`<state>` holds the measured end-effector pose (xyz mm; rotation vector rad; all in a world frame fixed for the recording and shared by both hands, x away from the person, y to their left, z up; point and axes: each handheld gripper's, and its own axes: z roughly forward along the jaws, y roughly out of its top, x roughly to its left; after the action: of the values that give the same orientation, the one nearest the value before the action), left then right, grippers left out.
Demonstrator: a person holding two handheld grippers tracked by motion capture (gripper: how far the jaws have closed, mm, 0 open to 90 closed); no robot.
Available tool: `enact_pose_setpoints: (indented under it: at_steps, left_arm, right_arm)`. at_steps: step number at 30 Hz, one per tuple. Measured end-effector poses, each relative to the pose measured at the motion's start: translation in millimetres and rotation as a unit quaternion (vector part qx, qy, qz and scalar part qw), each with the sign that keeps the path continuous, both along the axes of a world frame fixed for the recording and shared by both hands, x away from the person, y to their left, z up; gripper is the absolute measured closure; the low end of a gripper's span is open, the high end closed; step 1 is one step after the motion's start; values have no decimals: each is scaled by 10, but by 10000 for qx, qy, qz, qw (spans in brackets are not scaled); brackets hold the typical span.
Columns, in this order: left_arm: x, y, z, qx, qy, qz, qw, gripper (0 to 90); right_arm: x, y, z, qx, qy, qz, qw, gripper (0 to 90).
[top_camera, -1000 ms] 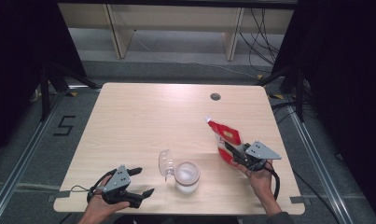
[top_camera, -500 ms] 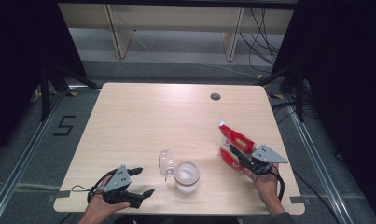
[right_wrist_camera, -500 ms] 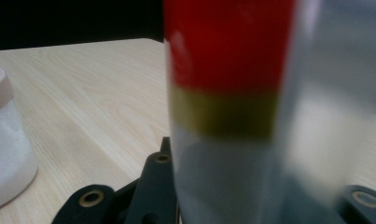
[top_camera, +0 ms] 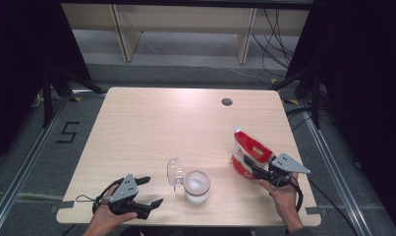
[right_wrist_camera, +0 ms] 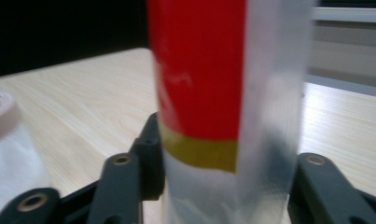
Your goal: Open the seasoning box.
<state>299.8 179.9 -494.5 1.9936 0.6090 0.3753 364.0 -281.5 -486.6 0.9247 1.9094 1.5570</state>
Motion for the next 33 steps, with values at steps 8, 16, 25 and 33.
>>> enact_pose_setpoints:
  at_steps: [8, 16, 25, 33]
  left_arm:
    - [-20, -17, -11, -144, 129, 123, 9997, 157]
    - [-25, -20, -8, -123, 184, 84, 9997, 159]
    - [-18, -16, -4, -102, 164, 87, 9998, 158]
    - [-11, -24, -6, -155, 206, 76, 9996, 158]
  right_arm:
    - [-187, -12, 68, -5, 197, -466, 9987, 303]
    - [-307, -42, 73, 37, 196, -283, 9994, 263]
    - [-477, -23, 117, -256, 209, -611, 9976, 223]
    - [-593, -70, 110, -235, 609, -759, 9950, 207]
